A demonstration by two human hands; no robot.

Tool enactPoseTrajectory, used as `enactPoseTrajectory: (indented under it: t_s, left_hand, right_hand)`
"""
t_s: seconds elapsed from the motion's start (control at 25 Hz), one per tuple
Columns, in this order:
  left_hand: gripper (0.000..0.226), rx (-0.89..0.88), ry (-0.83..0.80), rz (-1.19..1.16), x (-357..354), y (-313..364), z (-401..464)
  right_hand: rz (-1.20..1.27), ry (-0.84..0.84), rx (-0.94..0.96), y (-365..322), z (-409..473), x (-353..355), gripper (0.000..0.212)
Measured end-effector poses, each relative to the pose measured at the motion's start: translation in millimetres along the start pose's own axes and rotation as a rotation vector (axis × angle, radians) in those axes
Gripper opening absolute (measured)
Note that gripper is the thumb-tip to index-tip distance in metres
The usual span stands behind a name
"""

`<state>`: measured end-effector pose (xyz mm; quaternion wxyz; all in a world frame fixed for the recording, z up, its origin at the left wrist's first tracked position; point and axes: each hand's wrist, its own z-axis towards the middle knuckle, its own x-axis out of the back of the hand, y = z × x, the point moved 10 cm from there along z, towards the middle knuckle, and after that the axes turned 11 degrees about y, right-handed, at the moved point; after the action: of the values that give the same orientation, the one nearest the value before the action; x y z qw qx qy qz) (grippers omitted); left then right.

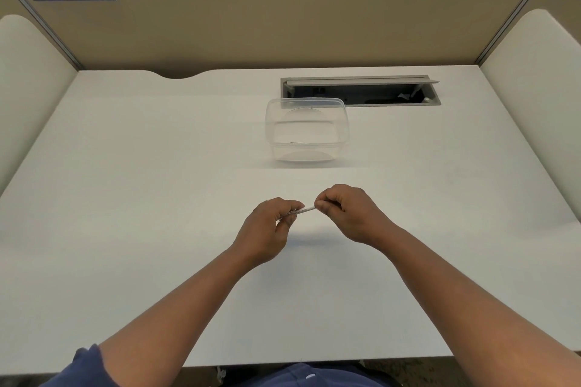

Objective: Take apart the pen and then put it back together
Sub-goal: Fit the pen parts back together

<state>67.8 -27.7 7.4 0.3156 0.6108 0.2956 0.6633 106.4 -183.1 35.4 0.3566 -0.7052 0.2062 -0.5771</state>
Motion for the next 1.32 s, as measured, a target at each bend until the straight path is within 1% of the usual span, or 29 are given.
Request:
enactPoseTrajectory:
  t_s: [0.12,0.28,0.44,0.6,0.76,0.88,0.96,1.0,1.08,1.12,1.2,1.32]
  left_hand:
    - [0.027,0.0,-0.002,0.004,-1,1,0]
    - [0.027,0.025,0.002,-0.008,0,-2,0]
    - [0.025,0.036,-0.005,-0.023,0,0,-1]
    - [0.023,0.027,-0.025,-0.023,0,4,-2]
    - [0.022,0.015,-0.025,0.01,1,8,-1]
    - [0.02,0.002,-0.026,0.028,1,12,0]
    - [0.019,0.013,-0.036,0.032,0,11,0]
    - [0.019,0.018,-0.045,0.035,-1,10,0]
    - [0.018,0.027,-0.065,0.047,-2,9,0]
    - [0.018,0.033,-0.071,0.049,-2,9,0]
    - [0.017,0.05,-0.079,0.041,-1,9,2]
    - [0.016,0.06,-0.096,0.024,-1,12,2]
  right_hand:
    - [0.027,0.012,-0.009,0,-2,0,0.013]
    - [0.084,0.05,-0.021,3,-4,4,0.019]
    - [0.083,0.077,-0.007,3,-3,6,0.012]
    - [0.053,0.068,0.031,0,-5,2,0.009]
    - [0.005,0.063,0.067,-3,-7,-2,0.014]
    - [0.019,0.015,0.008,2,-8,-6,0.025]
    - [0.049,-0.004,-0.024,5,-9,-7,0.027]
    - [0.056,0.012,-0.018,4,-9,-6,0.024]
    - [0.102,0.08,-0.009,3,-10,0,0.009]
    - [0.14,0.103,-0.016,4,-10,3,0.007]
    - [0.195,0.115,-0.036,6,-11,4,0.01]
    - [0.207,0.132,-0.024,6,-12,6,0.01]
